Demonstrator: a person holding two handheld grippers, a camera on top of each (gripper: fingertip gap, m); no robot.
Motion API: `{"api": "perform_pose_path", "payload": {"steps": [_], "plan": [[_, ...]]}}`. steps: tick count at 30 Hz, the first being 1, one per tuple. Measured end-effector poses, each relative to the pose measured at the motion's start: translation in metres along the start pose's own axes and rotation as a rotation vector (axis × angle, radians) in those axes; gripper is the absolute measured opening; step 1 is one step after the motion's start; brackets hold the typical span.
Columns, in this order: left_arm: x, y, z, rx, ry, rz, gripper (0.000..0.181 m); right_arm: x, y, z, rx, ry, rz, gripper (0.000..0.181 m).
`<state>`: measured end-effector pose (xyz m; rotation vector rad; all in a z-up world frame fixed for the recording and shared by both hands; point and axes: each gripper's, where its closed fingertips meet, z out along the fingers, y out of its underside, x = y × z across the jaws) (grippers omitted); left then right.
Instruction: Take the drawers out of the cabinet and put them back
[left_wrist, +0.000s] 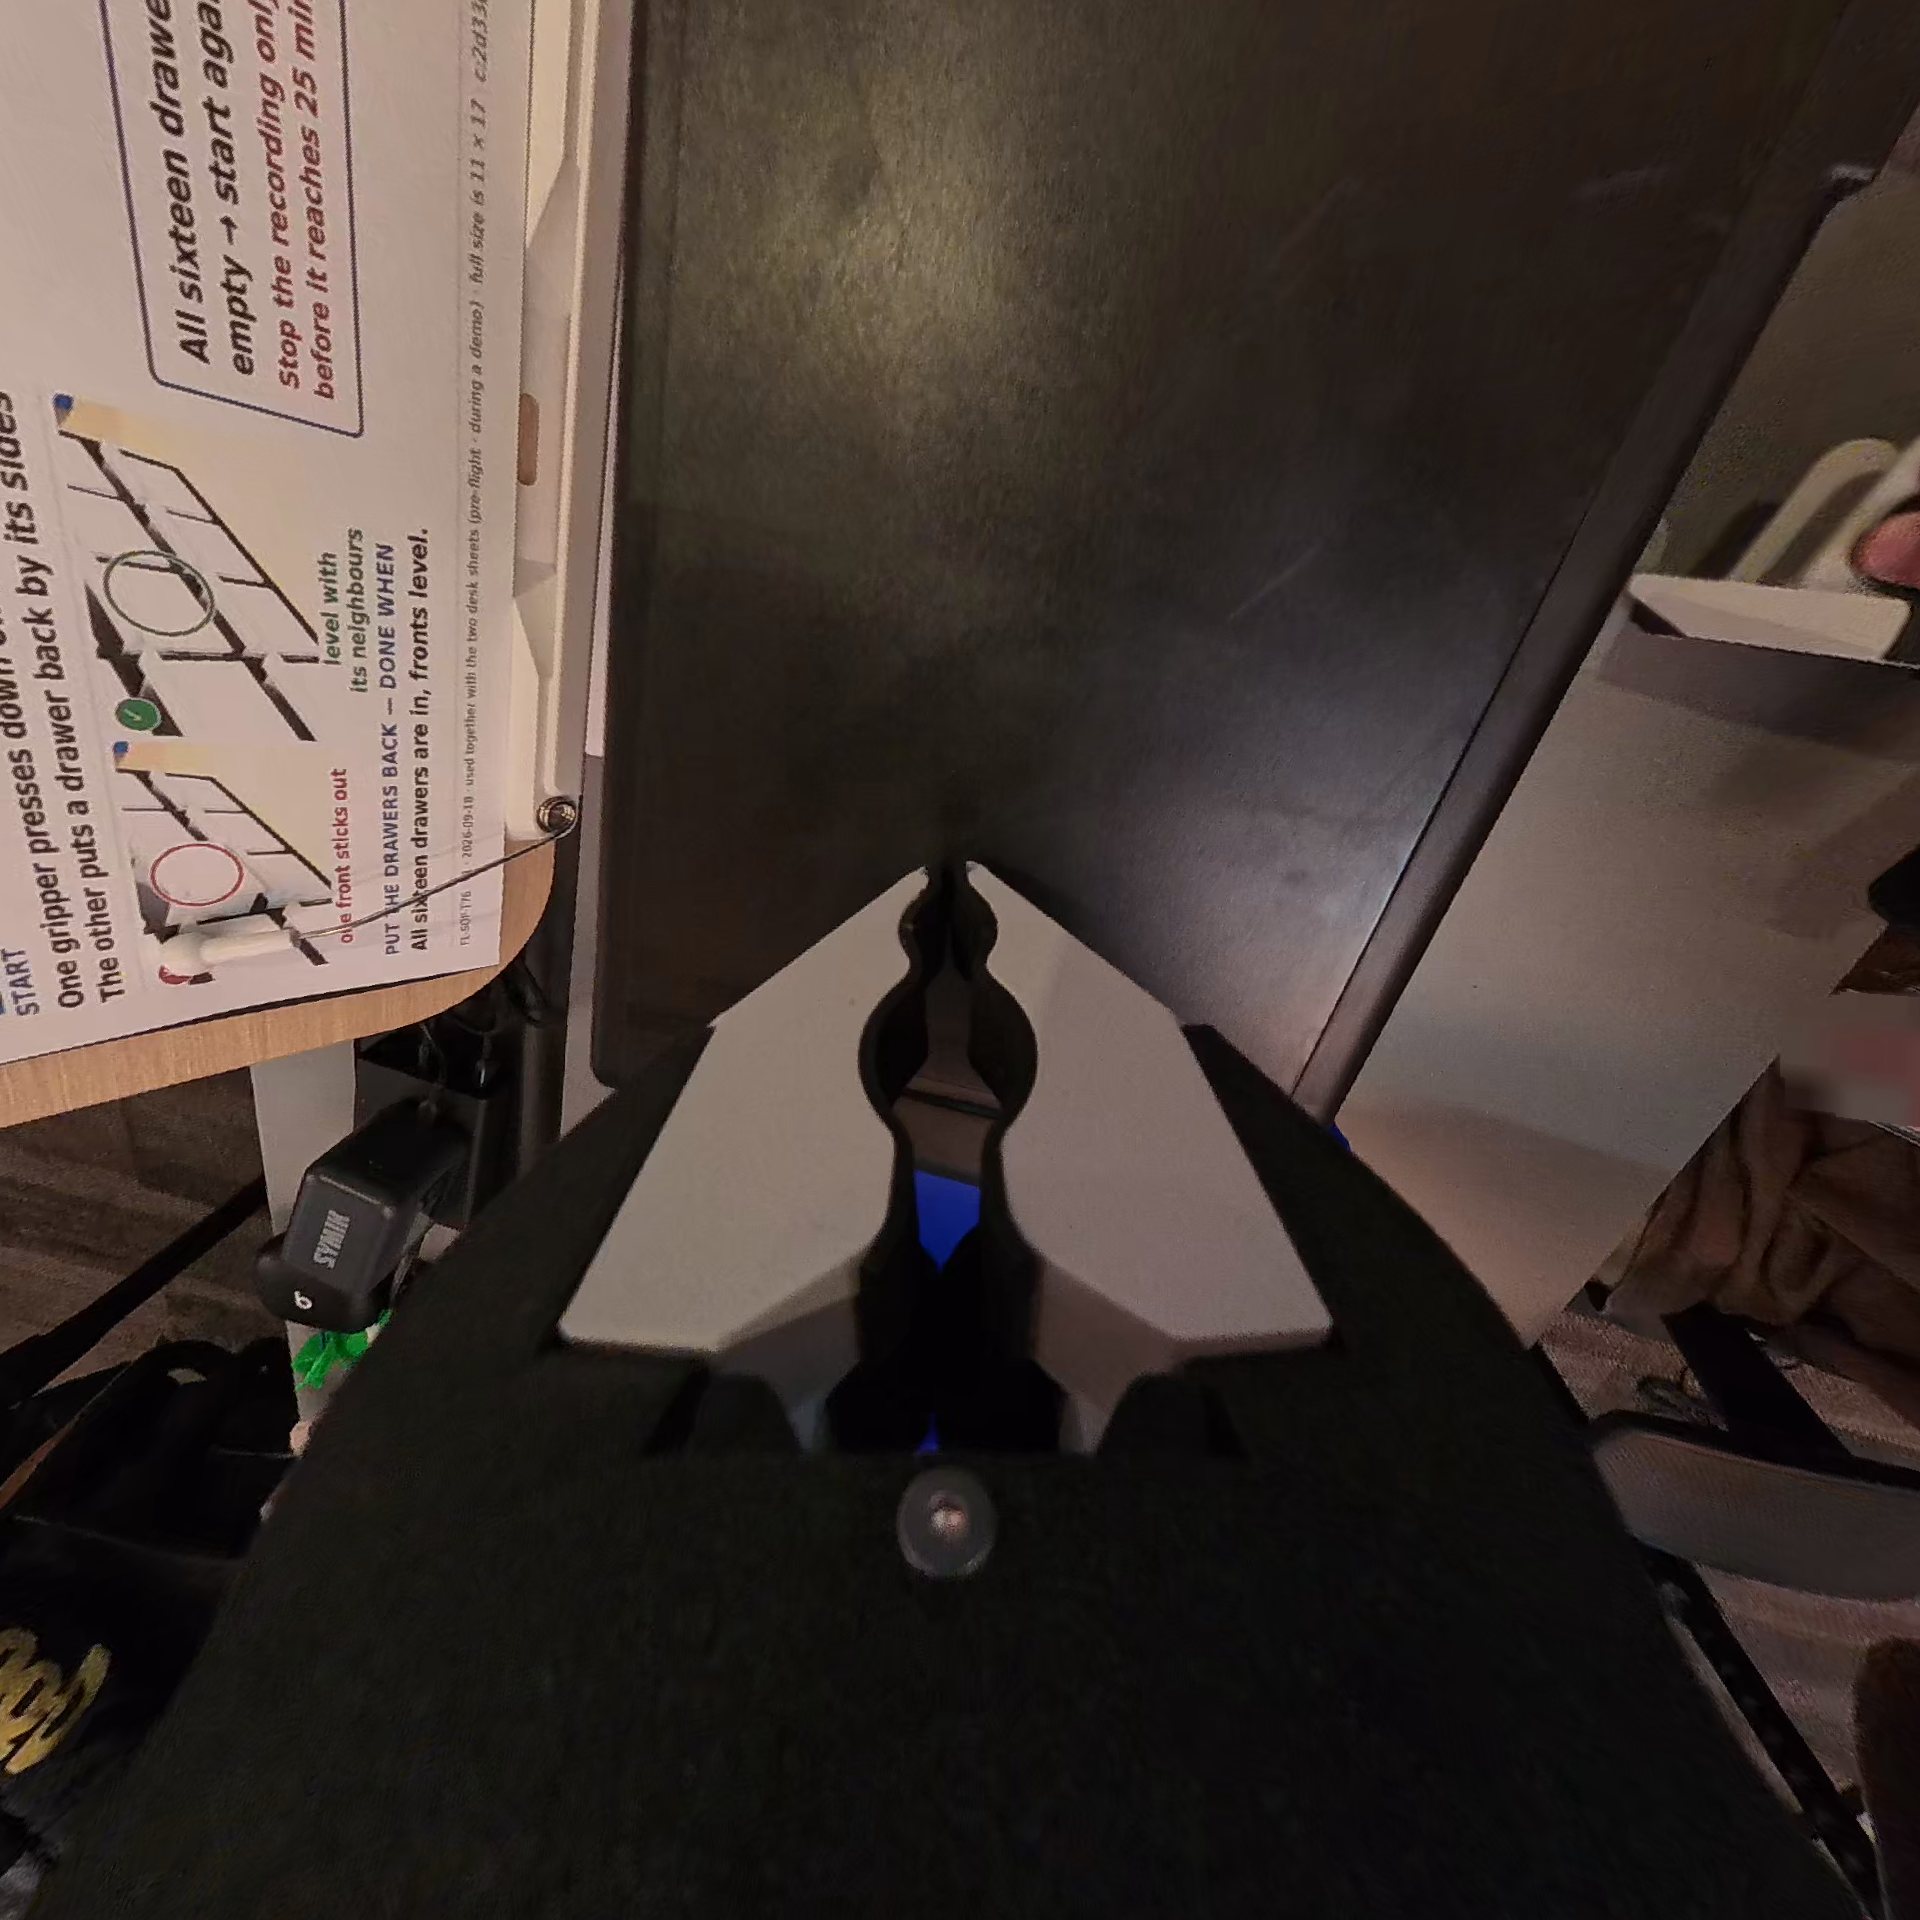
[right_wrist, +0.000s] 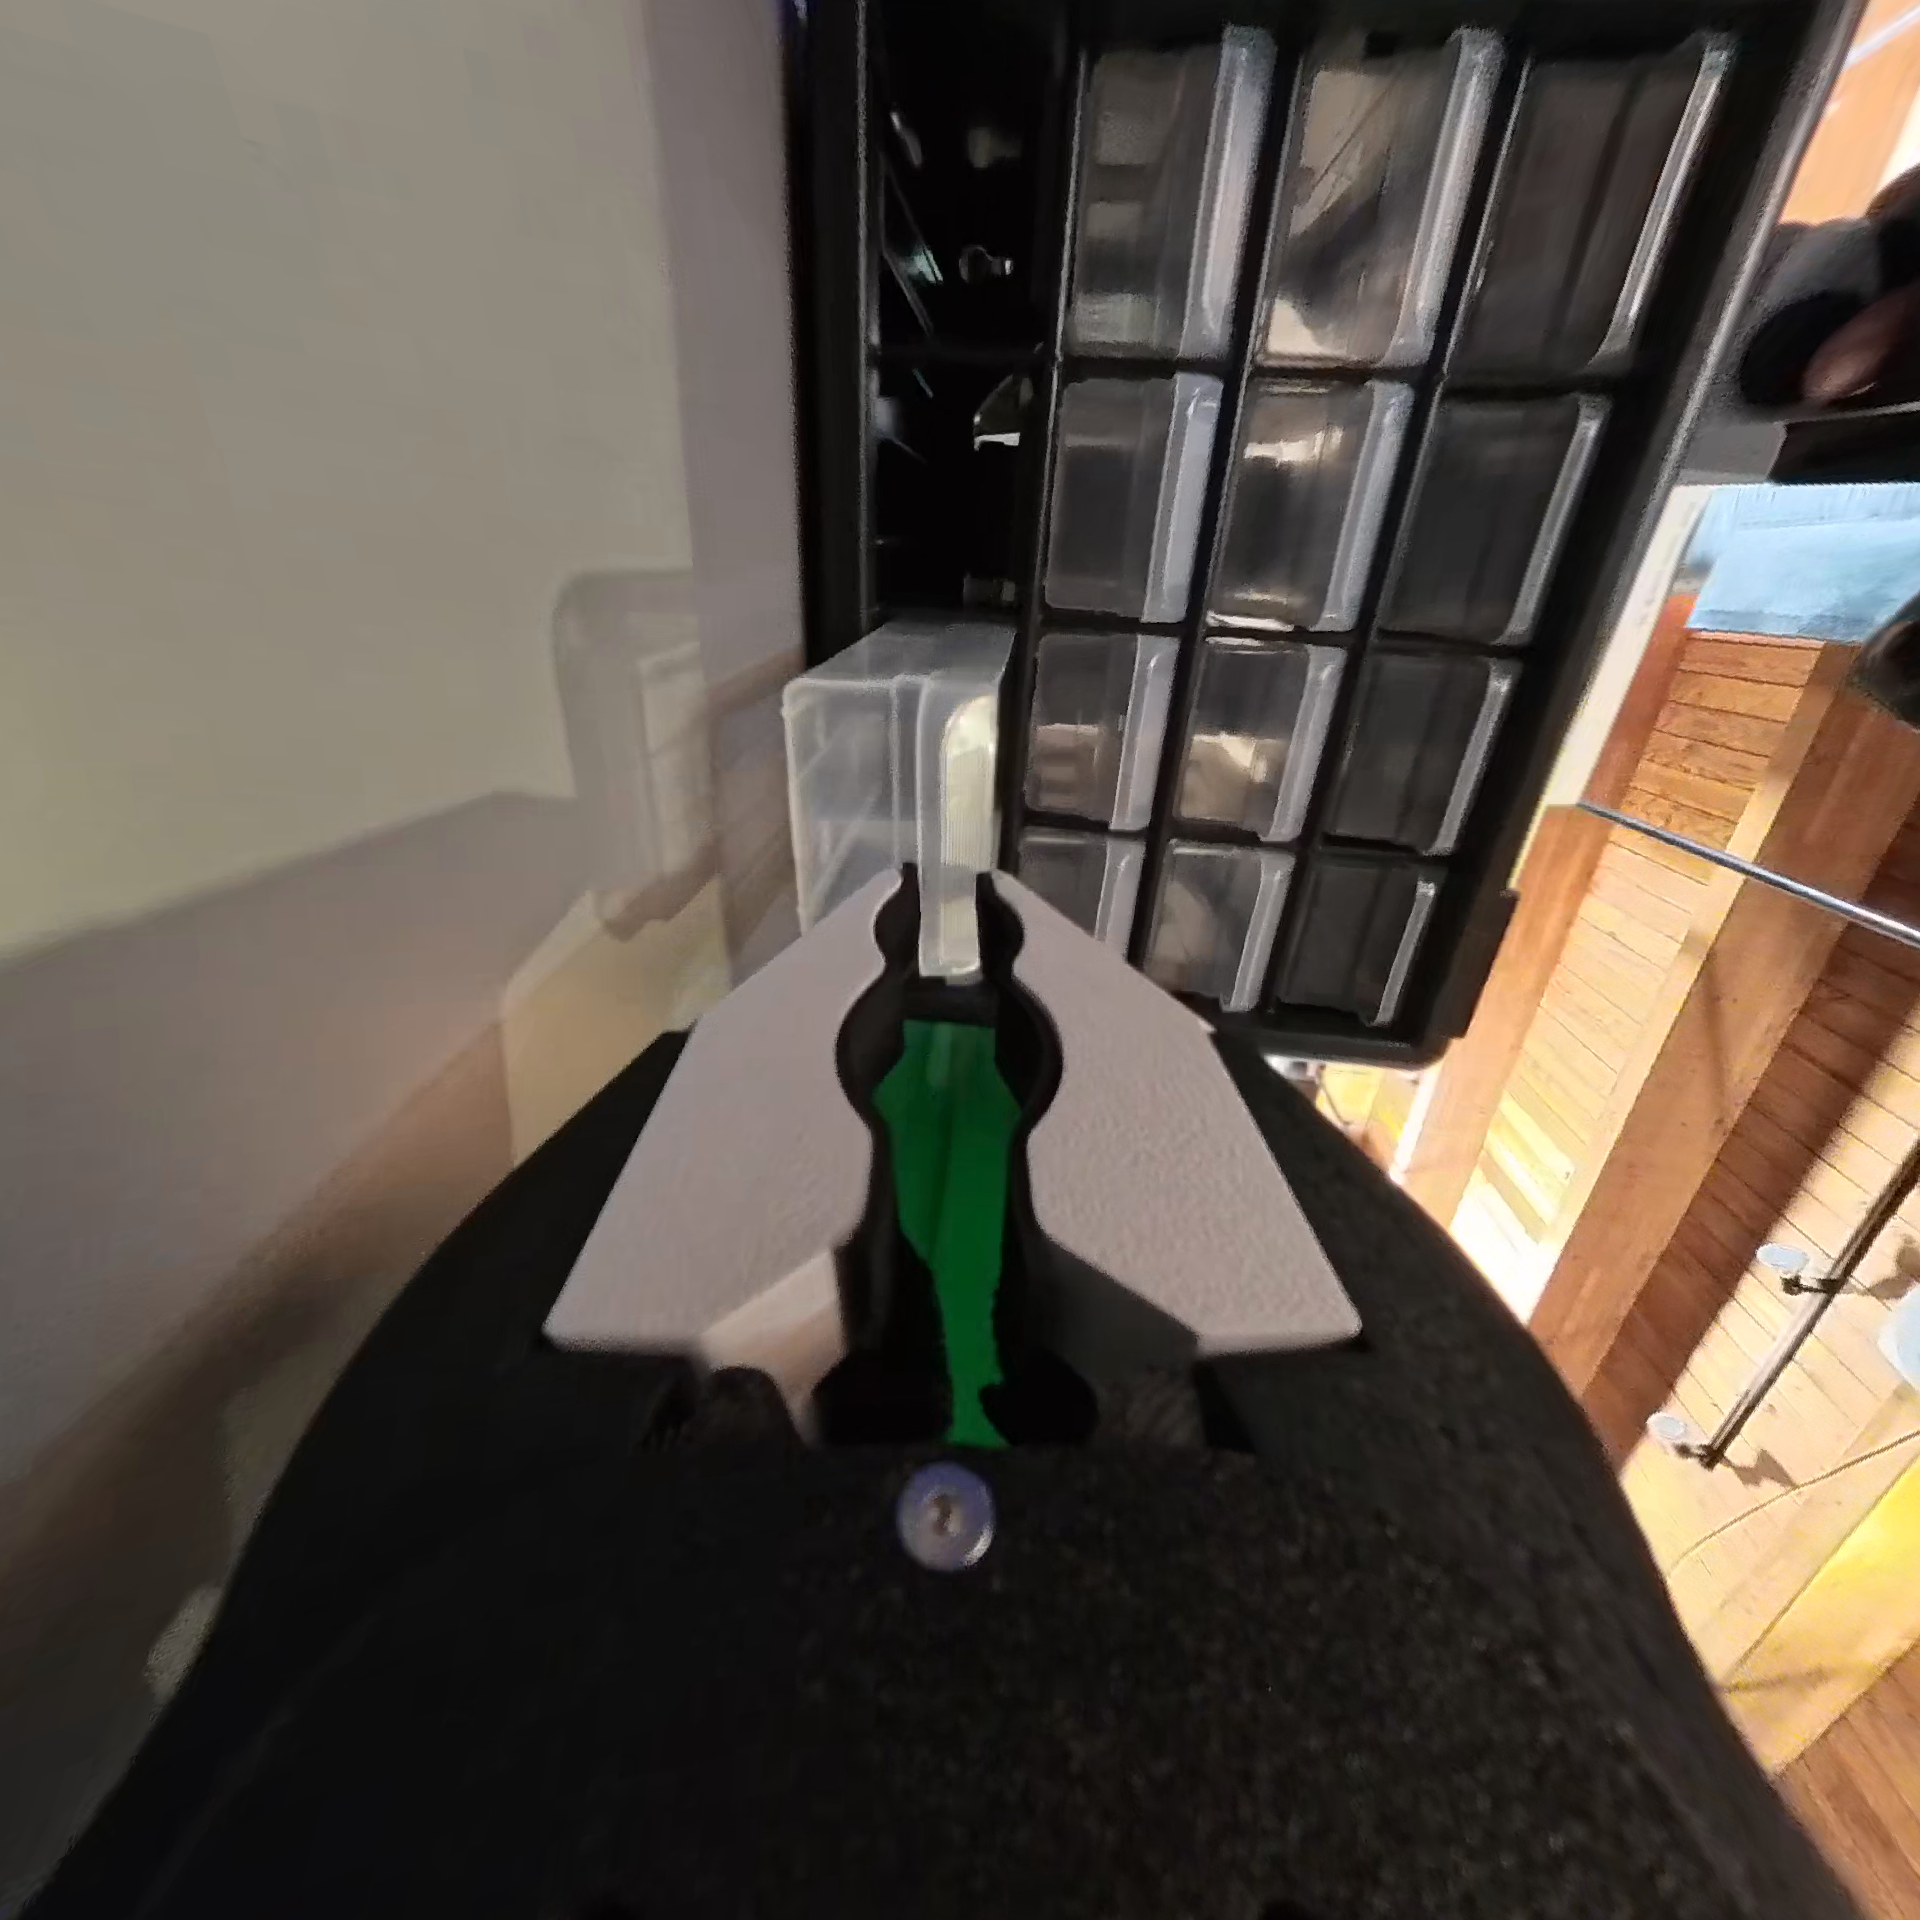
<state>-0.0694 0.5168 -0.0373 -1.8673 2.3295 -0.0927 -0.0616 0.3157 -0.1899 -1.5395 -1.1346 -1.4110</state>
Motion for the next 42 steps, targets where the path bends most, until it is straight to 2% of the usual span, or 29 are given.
{"api": "perform_pose_path", "payload": {"steps": [1, 6, 9, 11, 13, 19, 25, 29, 32, 35, 36, 40, 42], "plan": [[0.000, 0.000, 0.000, 0.007, 0.006, -0.003, 0.000, -0.002, 0.000, -0.007, -0.004, -0.014, 0.005, 0.010], [0.000, 0.000, 0.000, 0.036, 0.027, -0.014, 0.000, -0.001, 0.001, -0.030, -0.041, -0.022, 0.022, 0.009], [0.000, 0.000, 0.000, 0.034, 0.025, -0.013, 0.000, 0.003, 0.005, -0.030, -0.053, -0.019, 0.048, 0.008], [0.000, 0.000, 0.000, 0.025, 0.017, -0.009, 0.000, 0.015, 0.012, -0.024, -0.071, 0.017, 0.017, 0.007], [0.000, 0.000, 0.000, 0.014, 0.011, -0.006, 0.000, 0.027, 0.016, -0.020, -0.089, 0.009, 0.067, 0.005], [0.000, 0.000, 0.000, 0.011, 0.019, -0.007, 0.000, 0.047, 0.017, -0.028, -0.097, 0.001, 0.088, 0.004], [0.000, 0.000, 0.000, 0.038, 0.027, -0.015, 0.000, 0.028, 0.026, -0.052, -0.076, -0.042, 0.050, 0.004], [0.000, 0.000, 0.000, 0.047, 0.006, -0.009, 0.000, 0.000, 0.024, -0.076, 0.011, -0.128, 0.035, 0.007], [0.000, 0.000, 0.000, 0.061, -0.013, -0.003, 0.000, -0.037, 0.031, -0.095, -0.001, -0.324, 0.132, 0.009], [0.000, 0.000, -0.001, 0.094, -0.038, 0.013, 0.000, -0.048, 0.037, -0.104, -0.023, -0.385, 0.245, 0.020], [-0.001, -0.001, -0.001, 0.106, -0.051, 0.027, 0.000, -0.049, 0.037, -0.106, -0.054, -0.413, 0.306, 0.021], [-0.001, -0.001, -0.001, 0.182, -0.101, 0.022, 0.000, -0.043, 0.025, -0.116, -0.096, -0.524, 0.656, 0.052], [0.002, -0.001, -0.002, 0.232, -0.109, 0.019, 0.002, -0.032, 0.018, -0.118, -0.082, -0.555, 0.841, 0.060]]}}
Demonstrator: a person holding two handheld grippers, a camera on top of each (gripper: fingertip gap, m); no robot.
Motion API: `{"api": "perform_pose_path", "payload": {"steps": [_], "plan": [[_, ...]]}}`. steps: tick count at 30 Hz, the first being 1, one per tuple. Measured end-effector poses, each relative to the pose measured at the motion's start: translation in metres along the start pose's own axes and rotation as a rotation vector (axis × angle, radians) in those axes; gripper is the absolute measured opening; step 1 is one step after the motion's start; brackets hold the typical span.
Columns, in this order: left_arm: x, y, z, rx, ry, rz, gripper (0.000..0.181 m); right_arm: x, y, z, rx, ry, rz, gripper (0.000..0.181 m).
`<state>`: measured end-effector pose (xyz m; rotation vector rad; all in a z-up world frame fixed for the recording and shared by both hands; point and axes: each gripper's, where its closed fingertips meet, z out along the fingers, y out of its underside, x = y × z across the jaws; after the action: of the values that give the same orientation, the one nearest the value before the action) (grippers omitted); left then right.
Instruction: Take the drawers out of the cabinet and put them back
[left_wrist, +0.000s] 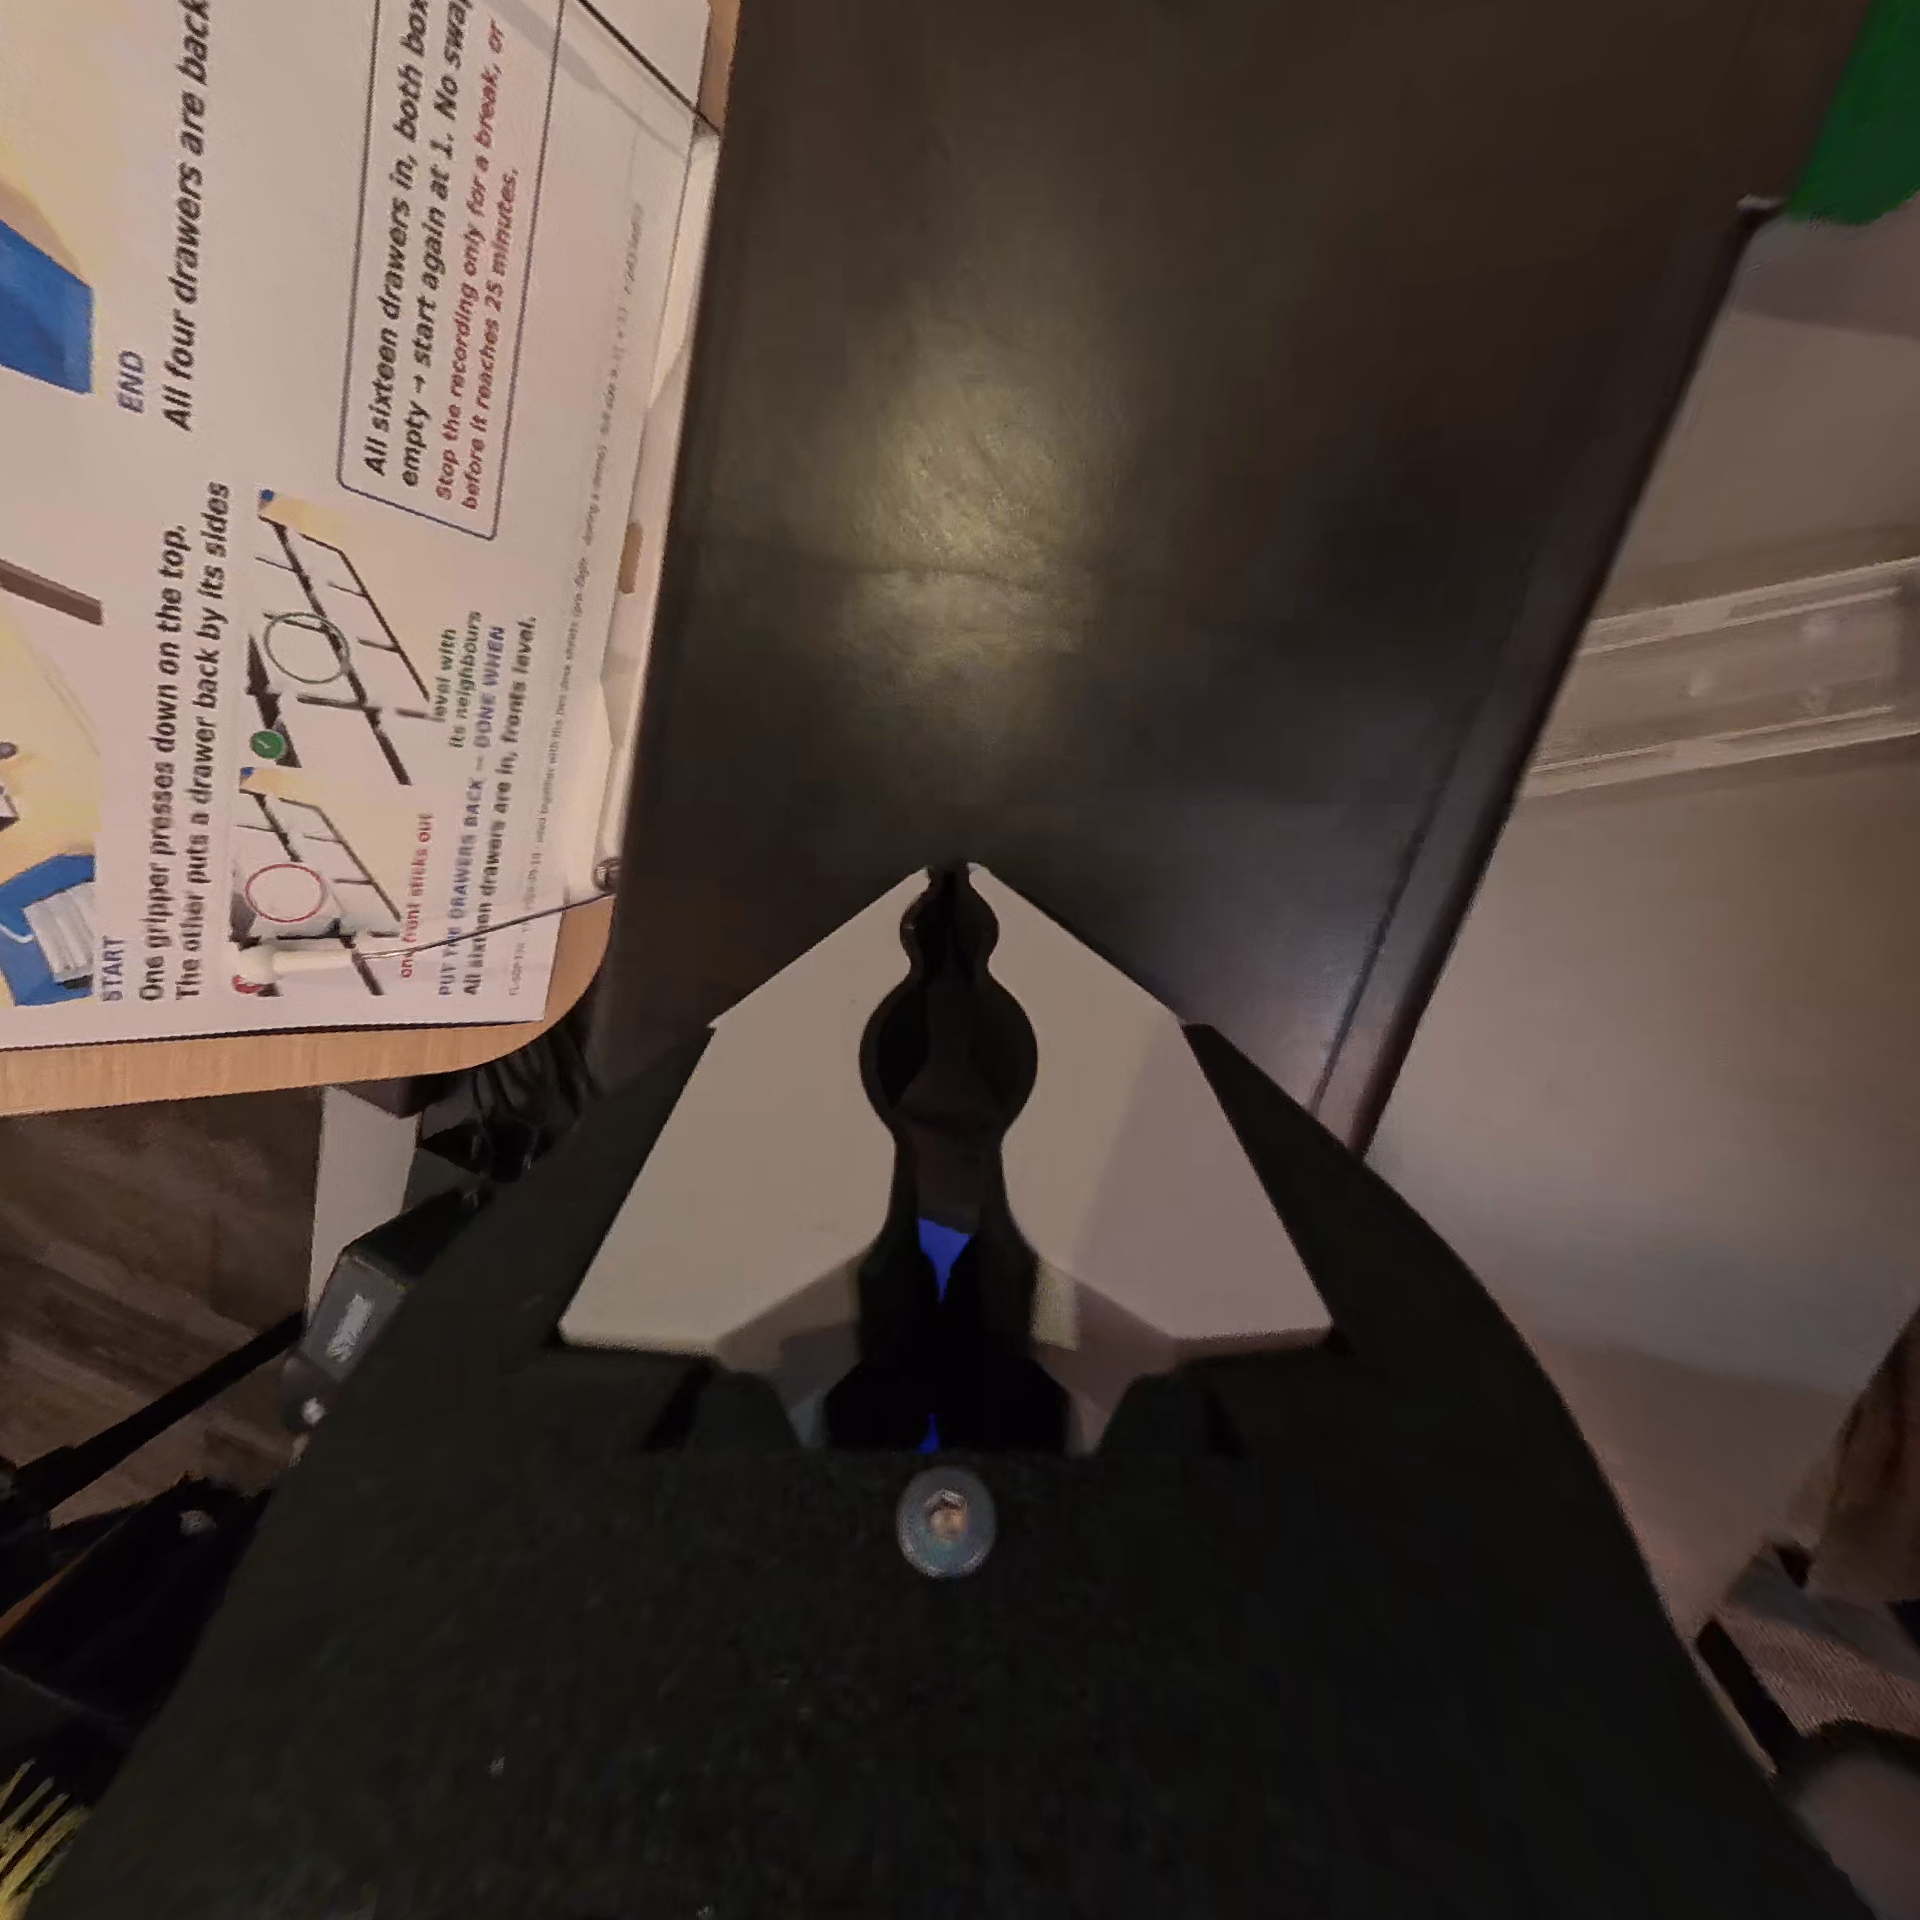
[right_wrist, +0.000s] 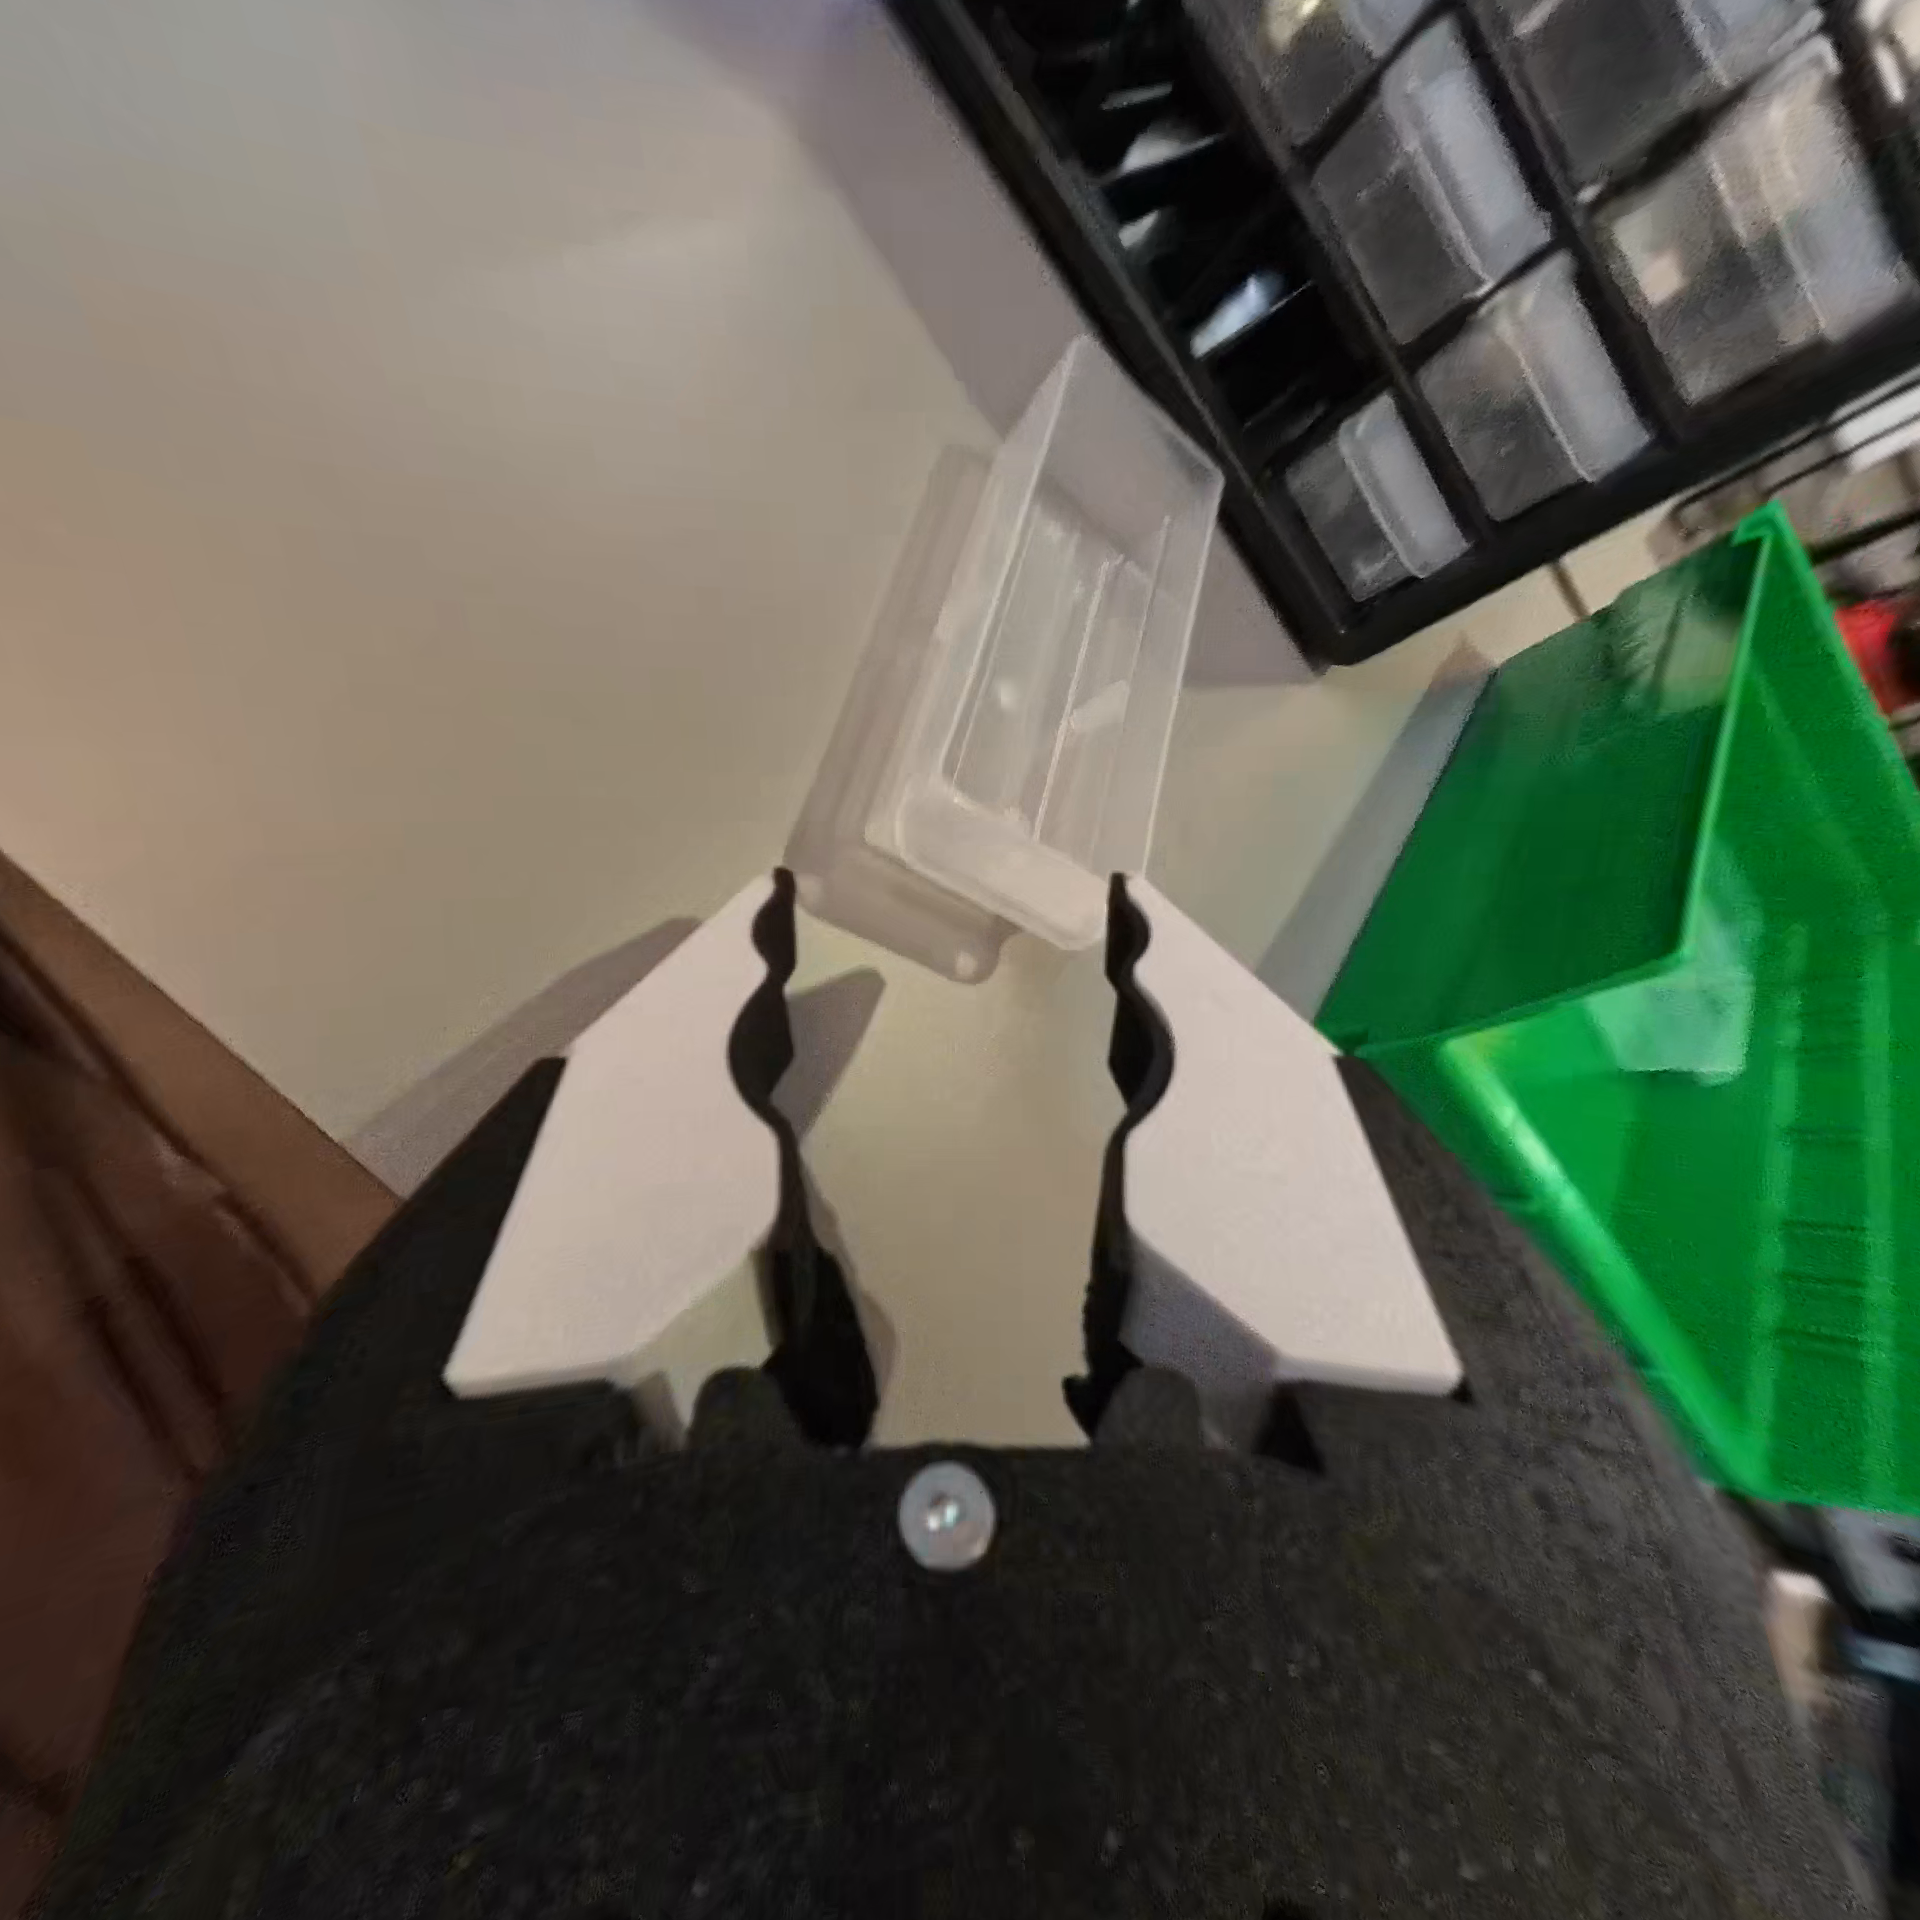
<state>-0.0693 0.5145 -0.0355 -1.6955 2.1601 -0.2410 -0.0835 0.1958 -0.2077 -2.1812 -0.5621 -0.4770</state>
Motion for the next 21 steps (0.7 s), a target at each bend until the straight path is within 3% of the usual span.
{"api": "perform_pose_path", "payload": {"steps": [2, 3, 6, 11, 17, 21], "plan": [[0.014, 0.000, -0.006, 0.061, 0.053, -0.023, 0.005, 0.006, -0.012, -0.004, 0.022, -0.037, 0.142, 0.071], [0.019, -0.002, -0.011, 0.104, 0.057, -0.035, 0.018, 0.008, -0.015, -0.005, 0.006, -0.062, 0.201, 0.072], [0.040, 0.002, -0.037, 0.238, 0.000, -0.041, 0.024, 0.003, -0.021, -0.002, -0.093, -0.208, 0.329, 0.083], [0.124, 0.047, -0.061, 0.408, -0.068, -0.097, 0.028, 0.017, -0.025, 0.025, -0.279, -0.287, 0.426, 0.084], [0.247, 0.113, -0.018, 0.457, 0.005, -0.372, 0.028, 0.028, -0.027, 0.065, -0.392, -0.318, 0.426, 0.088], [0.296, 0.144, 0.018, 0.470, 0.000, -0.488, 0.028, 0.023, -0.023, 0.084, -0.471, -0.343, 0.404, 0.084]]}}
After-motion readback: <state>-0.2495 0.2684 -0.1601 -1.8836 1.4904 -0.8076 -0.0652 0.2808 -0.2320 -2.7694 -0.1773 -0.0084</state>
